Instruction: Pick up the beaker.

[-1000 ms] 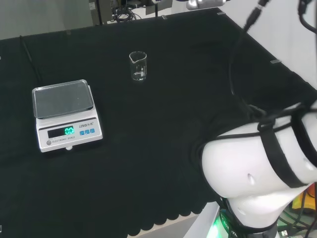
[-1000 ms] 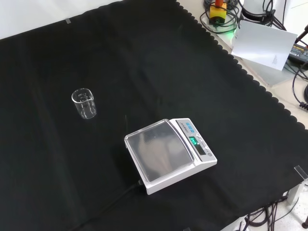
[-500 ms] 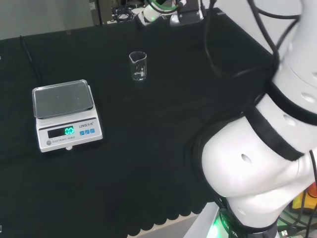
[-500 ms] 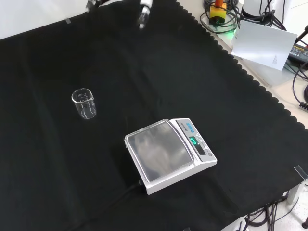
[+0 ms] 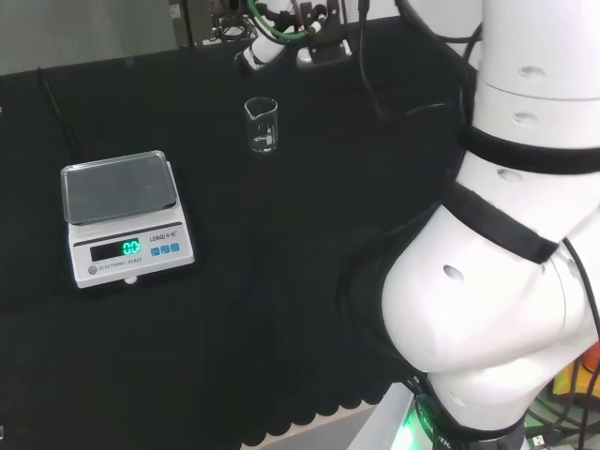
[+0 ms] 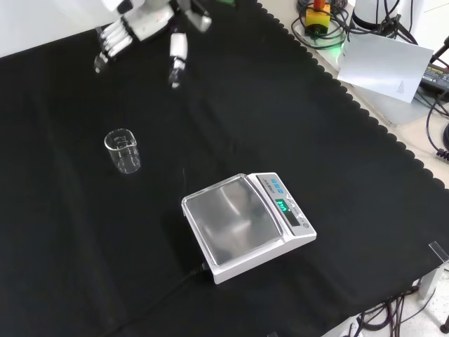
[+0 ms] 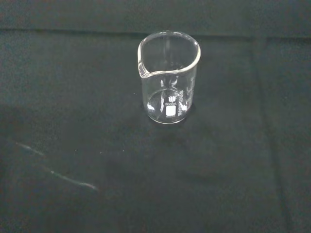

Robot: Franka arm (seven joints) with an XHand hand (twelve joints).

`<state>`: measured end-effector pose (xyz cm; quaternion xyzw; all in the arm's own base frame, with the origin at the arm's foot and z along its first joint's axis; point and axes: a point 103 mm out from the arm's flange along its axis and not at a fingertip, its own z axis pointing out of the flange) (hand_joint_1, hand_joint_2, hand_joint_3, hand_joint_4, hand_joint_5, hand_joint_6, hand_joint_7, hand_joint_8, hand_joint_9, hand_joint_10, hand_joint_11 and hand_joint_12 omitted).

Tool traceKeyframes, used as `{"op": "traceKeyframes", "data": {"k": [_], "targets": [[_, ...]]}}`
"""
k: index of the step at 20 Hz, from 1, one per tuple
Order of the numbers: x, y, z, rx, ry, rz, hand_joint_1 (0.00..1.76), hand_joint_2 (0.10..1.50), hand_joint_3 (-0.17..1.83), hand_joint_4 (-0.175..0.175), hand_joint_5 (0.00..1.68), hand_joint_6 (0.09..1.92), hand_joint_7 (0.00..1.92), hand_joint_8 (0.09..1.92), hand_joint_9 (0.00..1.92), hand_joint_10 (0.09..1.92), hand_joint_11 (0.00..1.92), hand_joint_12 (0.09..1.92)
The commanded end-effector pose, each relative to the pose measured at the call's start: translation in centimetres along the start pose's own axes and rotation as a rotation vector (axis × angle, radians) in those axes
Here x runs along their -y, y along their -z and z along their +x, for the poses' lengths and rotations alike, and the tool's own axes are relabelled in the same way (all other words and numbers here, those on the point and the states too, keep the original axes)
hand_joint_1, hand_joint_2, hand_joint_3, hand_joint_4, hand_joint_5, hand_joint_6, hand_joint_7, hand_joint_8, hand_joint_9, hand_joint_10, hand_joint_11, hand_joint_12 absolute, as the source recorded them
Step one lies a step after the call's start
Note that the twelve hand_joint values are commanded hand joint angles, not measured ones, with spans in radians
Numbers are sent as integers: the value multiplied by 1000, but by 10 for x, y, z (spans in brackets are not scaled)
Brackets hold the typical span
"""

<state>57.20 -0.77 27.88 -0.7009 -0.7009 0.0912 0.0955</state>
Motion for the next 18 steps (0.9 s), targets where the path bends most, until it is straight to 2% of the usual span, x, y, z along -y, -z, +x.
{"op": "traceKeyframes", "data": {"k": [1,12,18], "targets": [[-64,-41,-2,-25,25,37,491,689,172,9,0,87,0,465,92,890,0,1472],[-95,-77,-21,-59,-2,85,491,691,169,10,0,87,0,458,88,892,0,1466],[-99,-99,-17,-53,7,122,491,691,167,10,0,87,0,458,87,892,0,1465]]}}
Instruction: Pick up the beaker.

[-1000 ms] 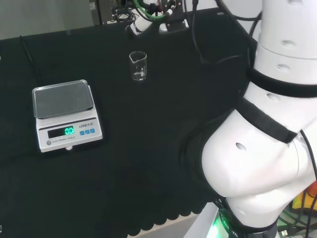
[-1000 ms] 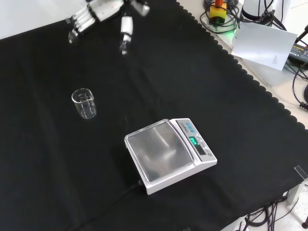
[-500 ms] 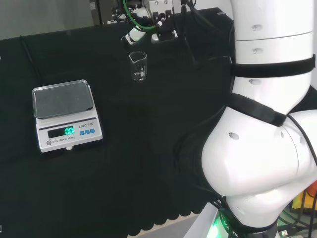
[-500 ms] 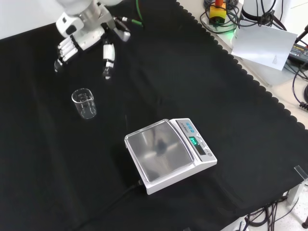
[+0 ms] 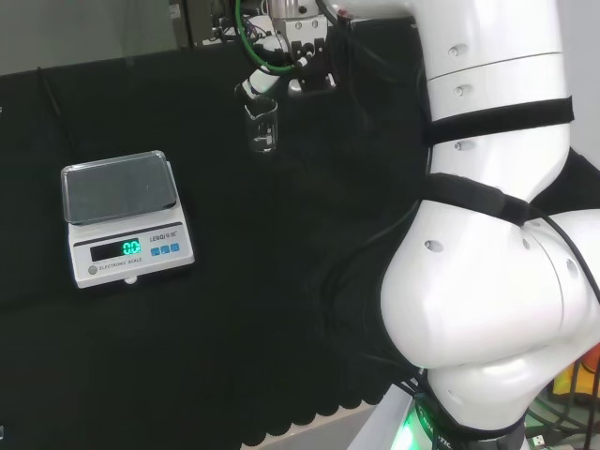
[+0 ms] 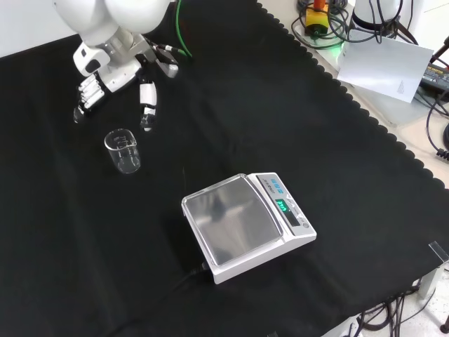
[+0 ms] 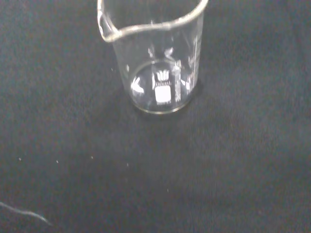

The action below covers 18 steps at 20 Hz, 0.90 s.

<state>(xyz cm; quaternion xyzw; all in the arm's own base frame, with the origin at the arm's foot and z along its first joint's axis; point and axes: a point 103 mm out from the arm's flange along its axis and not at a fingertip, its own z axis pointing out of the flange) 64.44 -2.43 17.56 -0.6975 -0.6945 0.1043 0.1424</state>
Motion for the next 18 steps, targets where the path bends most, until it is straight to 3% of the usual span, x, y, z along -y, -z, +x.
{"op": "traceKeyframes", "data": {"k": [1,8,18], "targets": [[-4,-22,1,-6,7,42,491,692,167,10,0,87,0,458,87,892,0,1465],[-6,-31,13,14,22,53,491,693,165,11,0,87,0,457,86,893,0,1464],[-31,-50,8,52,6,89,490,695,163,12,0,87,0,455,84,894,0,1463]]}}
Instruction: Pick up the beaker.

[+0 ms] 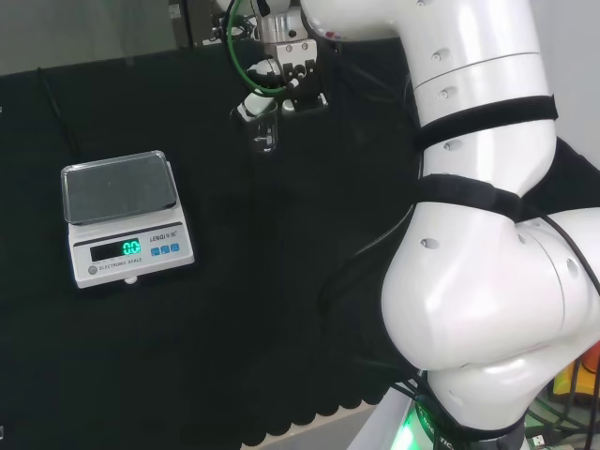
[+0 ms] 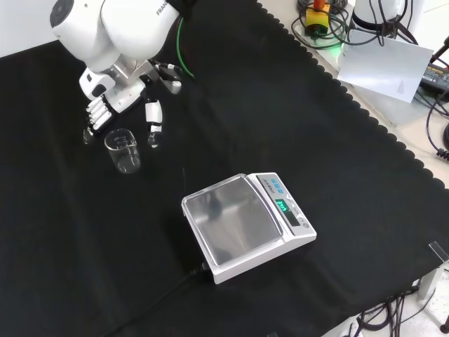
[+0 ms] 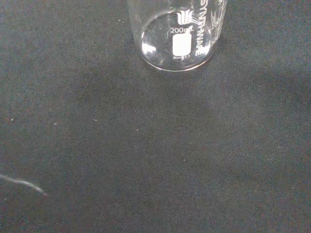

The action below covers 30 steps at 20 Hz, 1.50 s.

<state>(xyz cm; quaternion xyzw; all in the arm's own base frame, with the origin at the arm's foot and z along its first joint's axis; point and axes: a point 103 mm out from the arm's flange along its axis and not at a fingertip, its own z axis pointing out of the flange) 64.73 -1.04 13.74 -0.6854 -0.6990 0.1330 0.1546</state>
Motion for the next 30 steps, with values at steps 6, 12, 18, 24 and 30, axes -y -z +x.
{"op": "traceKeyframes", "data": {"k": [6,12,18,24,30], "targets": [[-28,-29,-12,25,-26,56,489,697,162,13,0,87,0,454,83,895,0,1463],[-33,-39,-15,30,-36,71,488,698,161,13,0,87,0,454,82,895,0,1462],[-31,-41,-11,34,-37,14,624,738,206,27,156,87,44,682,192,884,42,1527],[-28,-40,-10,35,-52,-75,978,689,656,-4,424,854,474,994,925,688,832,1160],[-28,-38,-13,16,-69,-130,1097,973,471,-164,767,1361,743,1505,1225,937,1437,788]]}}
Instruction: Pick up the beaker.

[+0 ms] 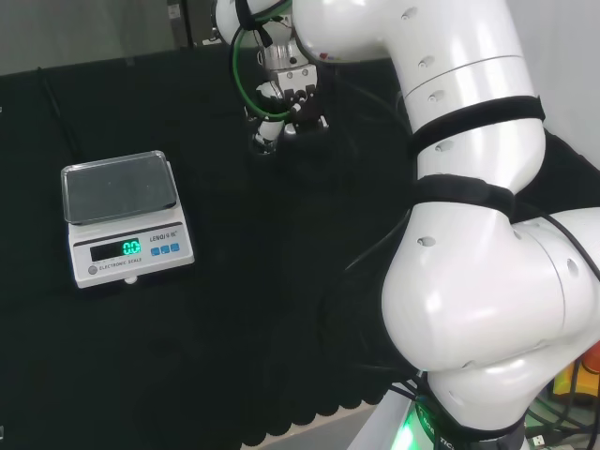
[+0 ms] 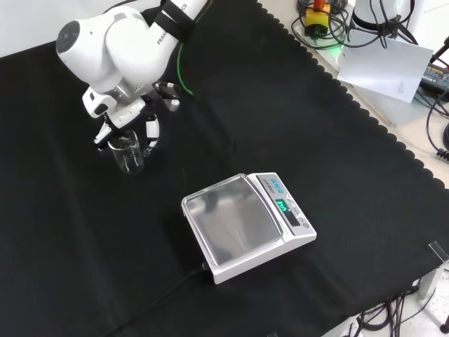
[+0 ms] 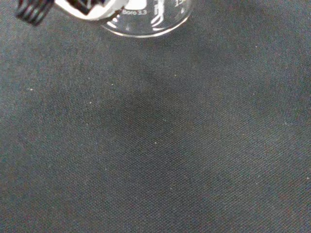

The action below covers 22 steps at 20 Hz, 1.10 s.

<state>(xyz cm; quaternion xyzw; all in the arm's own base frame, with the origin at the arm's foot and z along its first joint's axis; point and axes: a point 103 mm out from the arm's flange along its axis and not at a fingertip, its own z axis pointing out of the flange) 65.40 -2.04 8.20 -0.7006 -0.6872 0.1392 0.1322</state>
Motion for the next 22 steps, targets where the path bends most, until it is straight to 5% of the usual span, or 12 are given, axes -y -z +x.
{"op": "traceKeyframes", "data": {"k": [1,11,13,16,22], "targets": [[-1,11,-2,-21,-28,-109,1100,972,481,-170,788,1362,766,1534,1235,956,1445,783],[1,16,-5,-41,-39,-128,1104,898,634,-175,826,1387,850,1593,1280,988,1452,804],[3,21,-6,-40,-42,-136,1158,855,734,-75,806,1403,877,1537,1284,987,1453,808],[9,33,-7,-37,-43,-151,1116,861,708,-154,830,1400,870,1585,1290,986,1455,810],[23,60,-5,-24,-37,-176,1106,863,693,-175,842,1389,894,1591,1299,987,1458,812]]}}
